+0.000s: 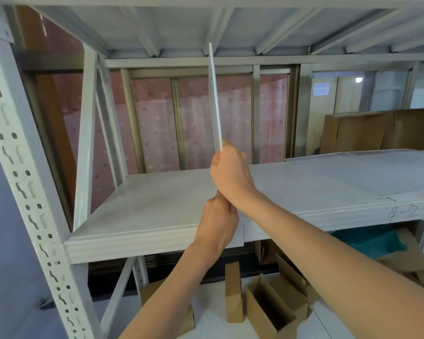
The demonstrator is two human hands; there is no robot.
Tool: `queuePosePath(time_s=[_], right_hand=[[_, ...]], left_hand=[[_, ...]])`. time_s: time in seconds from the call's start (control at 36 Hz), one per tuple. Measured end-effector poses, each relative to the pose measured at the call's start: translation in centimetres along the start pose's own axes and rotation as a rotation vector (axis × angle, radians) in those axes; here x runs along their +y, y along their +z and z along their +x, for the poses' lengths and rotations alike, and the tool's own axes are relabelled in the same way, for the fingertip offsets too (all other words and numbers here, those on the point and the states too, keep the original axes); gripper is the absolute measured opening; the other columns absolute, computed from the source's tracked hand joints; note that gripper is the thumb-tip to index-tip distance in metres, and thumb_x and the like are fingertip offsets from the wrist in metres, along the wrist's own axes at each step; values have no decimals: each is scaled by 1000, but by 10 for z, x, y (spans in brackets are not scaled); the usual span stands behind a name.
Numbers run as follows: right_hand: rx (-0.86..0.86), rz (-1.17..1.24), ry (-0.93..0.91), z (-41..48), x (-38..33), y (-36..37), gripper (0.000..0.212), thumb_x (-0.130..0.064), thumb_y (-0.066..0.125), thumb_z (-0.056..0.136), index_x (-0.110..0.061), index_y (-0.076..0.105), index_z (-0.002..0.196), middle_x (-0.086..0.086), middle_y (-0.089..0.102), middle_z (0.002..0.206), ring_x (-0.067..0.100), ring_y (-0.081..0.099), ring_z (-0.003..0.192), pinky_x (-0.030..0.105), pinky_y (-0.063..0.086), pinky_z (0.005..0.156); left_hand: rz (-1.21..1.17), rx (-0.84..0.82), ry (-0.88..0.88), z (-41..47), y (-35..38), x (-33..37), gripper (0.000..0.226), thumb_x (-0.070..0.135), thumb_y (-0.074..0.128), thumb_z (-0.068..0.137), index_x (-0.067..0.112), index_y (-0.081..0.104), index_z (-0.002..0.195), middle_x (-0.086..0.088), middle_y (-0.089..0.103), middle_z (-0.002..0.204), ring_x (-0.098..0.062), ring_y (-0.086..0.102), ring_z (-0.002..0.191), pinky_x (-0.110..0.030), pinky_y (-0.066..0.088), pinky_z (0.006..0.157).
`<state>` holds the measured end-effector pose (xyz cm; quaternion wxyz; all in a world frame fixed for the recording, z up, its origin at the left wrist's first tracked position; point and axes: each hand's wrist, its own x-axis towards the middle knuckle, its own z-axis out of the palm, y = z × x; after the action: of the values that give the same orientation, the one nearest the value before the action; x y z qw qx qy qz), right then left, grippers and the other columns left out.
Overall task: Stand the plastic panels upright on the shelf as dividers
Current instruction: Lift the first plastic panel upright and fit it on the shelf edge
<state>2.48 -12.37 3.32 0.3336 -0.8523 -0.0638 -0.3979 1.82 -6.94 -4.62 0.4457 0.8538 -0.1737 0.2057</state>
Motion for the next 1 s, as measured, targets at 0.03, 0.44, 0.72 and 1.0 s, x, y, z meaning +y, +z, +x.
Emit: queuePosePath(time_s=[0.03, 0.44, 0.72, 1.0], right_hand=[[0, -1, -4, 1, 0, 1, 13, -1, 35, 92, -7, 39, 81, 2, 38, 56, 19, 39, 49, 27, 20, 41], [30, 29, -36, -1, 3, 3, 15, 2, 35, 92, -10, 37, 83, -1, 34, 52, 11, 33, 45, 20, 17, 38], [-1, -36, -71, -5, 4, 20, 19, 3, 35, 91, -3, 53, 90, 7, 48, 64, 25, 47, 60, 30, 31, 47], [109, 105, 16, -1, 18, 15, 40, 6, 35, 88, -20, 27, 60, -3, 30, 52, 10, 30, 46, 18, 23, 38]], left_hand=[[12, -8, -2, 0, 0, 0, 21, 1, 45, 89, -4, 57, 106, 10, 44, 67, -9, 46, 63, -30, 48, 67], [134, 40, -2, -2, 0, 4, 14, 0, 43, 89, 6, 55, 92, 8, 40, 64, -4, 38, 56, -16, 34, 54], [-135, 82, -16, -4, 0, 2, 33, -9, 58, 83, 1, 56, 115, 0, 56, 92, 4, 45, 72, -15, 41, 70], [318, 57, 94, 9, 9, -2, 25, 0, 36, 90, -2, 54, 108, -21, 59, 107, -33, 55, 101, -41, 46, 81]])
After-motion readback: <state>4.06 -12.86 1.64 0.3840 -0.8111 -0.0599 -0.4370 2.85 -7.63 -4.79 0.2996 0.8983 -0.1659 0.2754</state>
